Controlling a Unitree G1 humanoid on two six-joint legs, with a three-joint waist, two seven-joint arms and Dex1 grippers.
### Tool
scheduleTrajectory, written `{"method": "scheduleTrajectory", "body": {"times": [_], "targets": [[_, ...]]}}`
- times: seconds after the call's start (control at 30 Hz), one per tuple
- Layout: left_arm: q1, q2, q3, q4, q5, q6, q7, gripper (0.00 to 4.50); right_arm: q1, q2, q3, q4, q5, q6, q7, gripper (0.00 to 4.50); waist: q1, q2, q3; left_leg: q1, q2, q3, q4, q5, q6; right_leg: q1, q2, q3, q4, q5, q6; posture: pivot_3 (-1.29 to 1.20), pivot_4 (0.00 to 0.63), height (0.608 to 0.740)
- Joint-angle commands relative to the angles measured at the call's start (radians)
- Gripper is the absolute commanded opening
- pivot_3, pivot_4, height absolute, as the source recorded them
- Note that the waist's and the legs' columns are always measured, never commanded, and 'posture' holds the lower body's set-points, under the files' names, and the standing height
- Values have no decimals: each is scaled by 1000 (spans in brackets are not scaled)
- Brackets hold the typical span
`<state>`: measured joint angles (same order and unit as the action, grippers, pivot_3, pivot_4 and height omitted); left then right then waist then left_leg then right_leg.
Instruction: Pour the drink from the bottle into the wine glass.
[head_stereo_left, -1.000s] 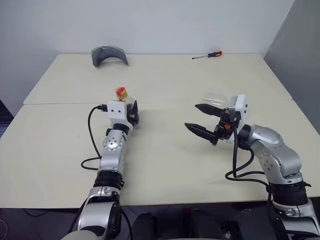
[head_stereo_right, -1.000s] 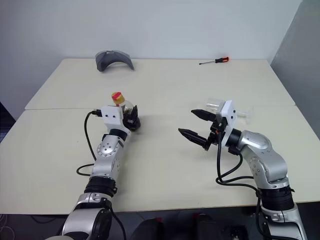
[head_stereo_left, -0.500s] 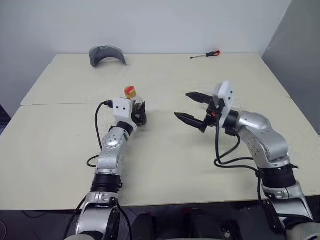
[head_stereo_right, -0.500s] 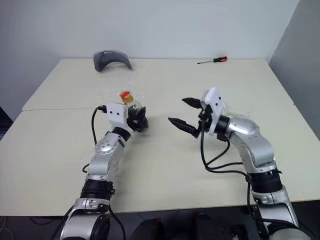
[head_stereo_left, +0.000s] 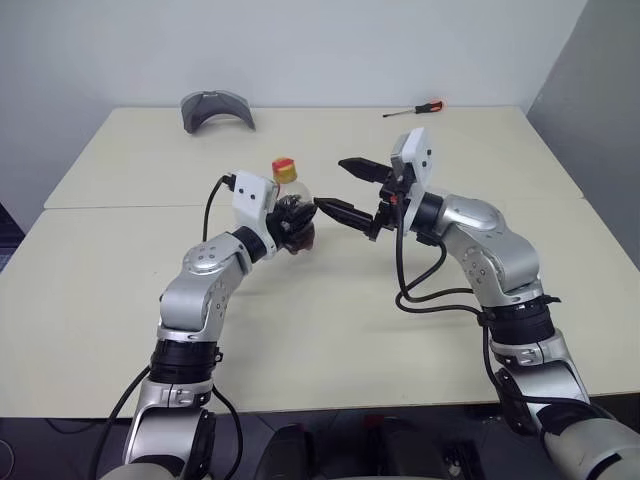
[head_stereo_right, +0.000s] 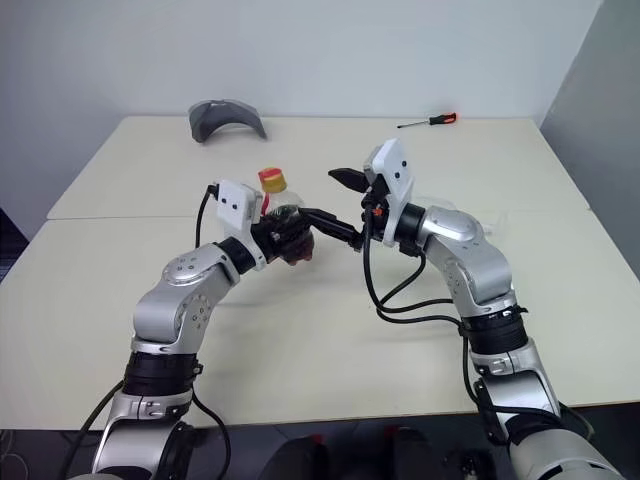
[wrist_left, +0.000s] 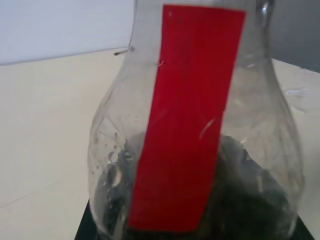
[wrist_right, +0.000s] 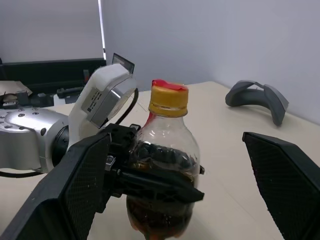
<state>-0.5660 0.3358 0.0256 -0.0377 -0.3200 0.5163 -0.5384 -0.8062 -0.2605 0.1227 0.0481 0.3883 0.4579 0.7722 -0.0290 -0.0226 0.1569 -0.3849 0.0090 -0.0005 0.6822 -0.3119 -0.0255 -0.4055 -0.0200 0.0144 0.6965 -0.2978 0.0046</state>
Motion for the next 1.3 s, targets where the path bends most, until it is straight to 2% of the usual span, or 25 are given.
{"method": "scheduleTrajectory", "body": {"times": [0.03,0.5,0.97,1.3], "targets": [[-28,13,-9,1,-8,-44,-53,1546,-80,25,-15,43,-6,-8,-13,4500,-2,0,0,0,0,0,0,0,0,0,0,0,0,0,0,0,150,740],[-124,17,-48,153,7,-104,-179,1535,-116,28,-38,28,21,88,-9,4500,-1,0,0,-1,0,0,0,0,0,-1,0,0,0,0,0,0,150,740],[-74,21,-54,90,2,-76,-193,1474,-167,82,-85,71,56,166,-70,4500,-3,0,0,-1,0,0,0,0,0,-1,0,0,0,0,0,0,150,740],[-79,18,-52,92,1,-67,-190,1473,-150,90,-57,65,49,173,-47,4500,-3,0,0,-1,0,0,0,0,0,-1,0,0,0,0,0,0,150,740]]}}
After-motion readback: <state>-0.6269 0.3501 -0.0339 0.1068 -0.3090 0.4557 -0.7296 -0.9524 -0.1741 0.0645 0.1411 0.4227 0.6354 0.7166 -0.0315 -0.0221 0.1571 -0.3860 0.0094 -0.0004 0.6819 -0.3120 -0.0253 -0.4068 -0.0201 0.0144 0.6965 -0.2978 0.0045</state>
